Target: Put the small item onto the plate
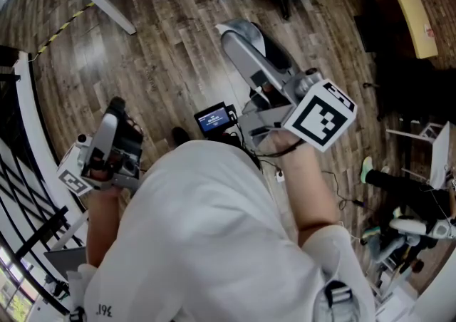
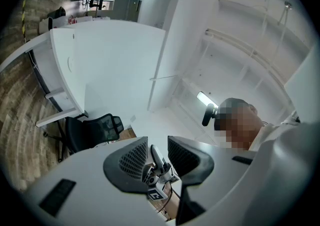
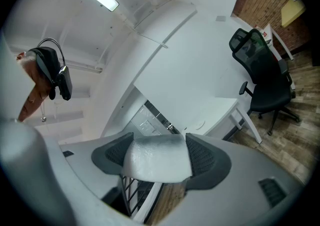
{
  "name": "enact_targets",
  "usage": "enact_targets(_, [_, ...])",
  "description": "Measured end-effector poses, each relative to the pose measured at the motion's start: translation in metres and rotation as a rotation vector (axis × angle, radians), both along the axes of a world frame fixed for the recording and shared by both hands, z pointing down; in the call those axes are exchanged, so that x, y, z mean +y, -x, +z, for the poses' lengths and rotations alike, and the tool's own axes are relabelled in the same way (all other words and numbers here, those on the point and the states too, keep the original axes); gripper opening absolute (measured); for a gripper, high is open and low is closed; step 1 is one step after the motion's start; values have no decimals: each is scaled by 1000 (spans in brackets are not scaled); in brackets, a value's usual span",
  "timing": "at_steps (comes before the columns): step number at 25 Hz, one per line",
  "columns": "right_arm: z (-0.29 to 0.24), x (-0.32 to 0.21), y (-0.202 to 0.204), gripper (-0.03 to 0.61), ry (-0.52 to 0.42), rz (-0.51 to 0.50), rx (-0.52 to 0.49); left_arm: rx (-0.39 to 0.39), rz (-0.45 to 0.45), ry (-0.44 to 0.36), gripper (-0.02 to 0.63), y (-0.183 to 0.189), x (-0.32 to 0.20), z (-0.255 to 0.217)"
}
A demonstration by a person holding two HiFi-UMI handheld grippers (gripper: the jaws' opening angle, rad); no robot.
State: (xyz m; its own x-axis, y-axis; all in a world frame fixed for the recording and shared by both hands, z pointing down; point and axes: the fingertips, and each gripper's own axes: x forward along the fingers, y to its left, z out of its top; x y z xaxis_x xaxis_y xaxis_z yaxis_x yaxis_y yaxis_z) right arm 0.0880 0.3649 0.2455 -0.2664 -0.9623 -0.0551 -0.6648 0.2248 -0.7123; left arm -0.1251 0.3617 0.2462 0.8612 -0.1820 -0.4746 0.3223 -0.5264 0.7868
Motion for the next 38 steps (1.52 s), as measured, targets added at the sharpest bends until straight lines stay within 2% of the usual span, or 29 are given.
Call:
enact_targets(12, [12, -1, 4, 321, 51, -11, -25, -8, -5, 20, 109, 6, -1, 3])
enact_targets(24, [14, -2, 6, 321, 46, -18, -29, -19, 3, 4, 109, 14, 1, 15])
enact_targets(30, [12, 0, 3, 321, 46, -16, -23, 2, 4, 8, 109, 4, 3, -1])
enact_targets(38, [11, -1, 1, 321, 49, -16, -30, -8, 6, 1, 109, 10, 1, 8])
